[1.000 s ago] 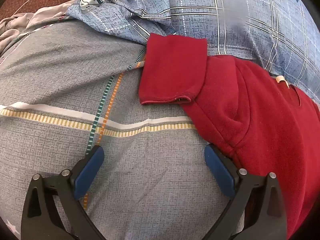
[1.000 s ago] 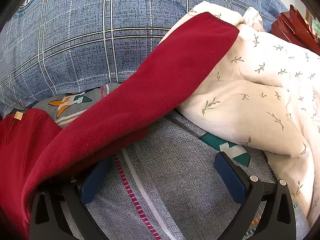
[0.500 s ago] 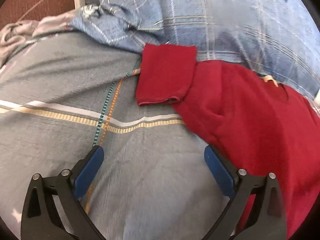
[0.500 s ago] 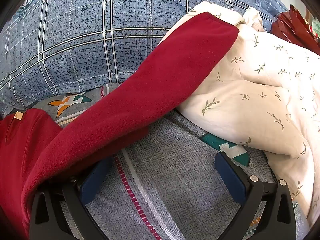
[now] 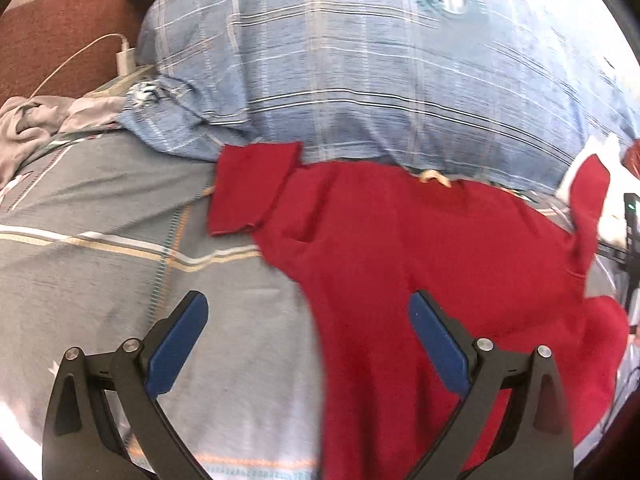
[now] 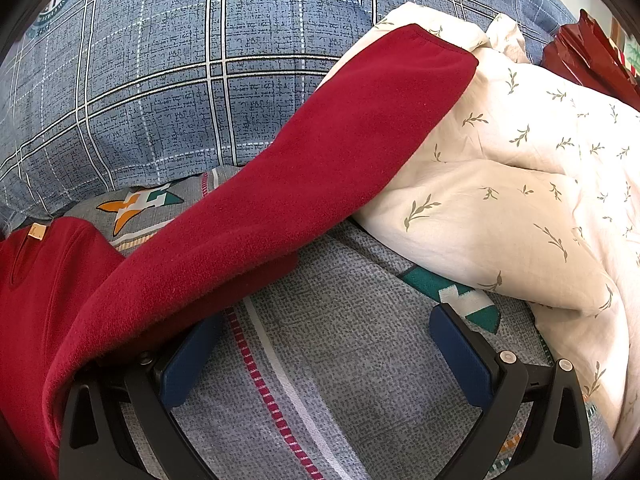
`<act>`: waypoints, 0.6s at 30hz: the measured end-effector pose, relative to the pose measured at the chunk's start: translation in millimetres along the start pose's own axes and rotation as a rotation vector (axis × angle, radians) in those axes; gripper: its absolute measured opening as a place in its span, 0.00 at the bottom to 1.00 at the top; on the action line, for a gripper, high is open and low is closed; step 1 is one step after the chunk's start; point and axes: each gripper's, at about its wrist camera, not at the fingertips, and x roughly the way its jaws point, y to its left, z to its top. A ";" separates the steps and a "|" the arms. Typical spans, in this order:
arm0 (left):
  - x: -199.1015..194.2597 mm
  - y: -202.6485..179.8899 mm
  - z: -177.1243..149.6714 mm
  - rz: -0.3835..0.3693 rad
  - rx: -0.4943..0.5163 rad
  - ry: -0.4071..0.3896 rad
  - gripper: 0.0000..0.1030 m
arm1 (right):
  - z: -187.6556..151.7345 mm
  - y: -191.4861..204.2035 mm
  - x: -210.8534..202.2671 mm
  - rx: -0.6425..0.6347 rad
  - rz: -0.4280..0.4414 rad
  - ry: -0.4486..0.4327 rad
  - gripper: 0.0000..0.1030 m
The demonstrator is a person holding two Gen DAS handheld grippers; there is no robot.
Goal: Fold small clothes
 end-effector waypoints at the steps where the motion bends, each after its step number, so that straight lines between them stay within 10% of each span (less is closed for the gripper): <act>1: -0.4 -3.0 -0.8 -0.001 -0.001 0.000 0.98 | 0.0 0.0 0.0 0.000 0.000 0.000 1.00; 18: -11.6 -28.7 -6.5 -0.033 -0.007 -0.014 0.98 | -29.9 -8.0 -49.8 -0.029 0.115 0.098 0.99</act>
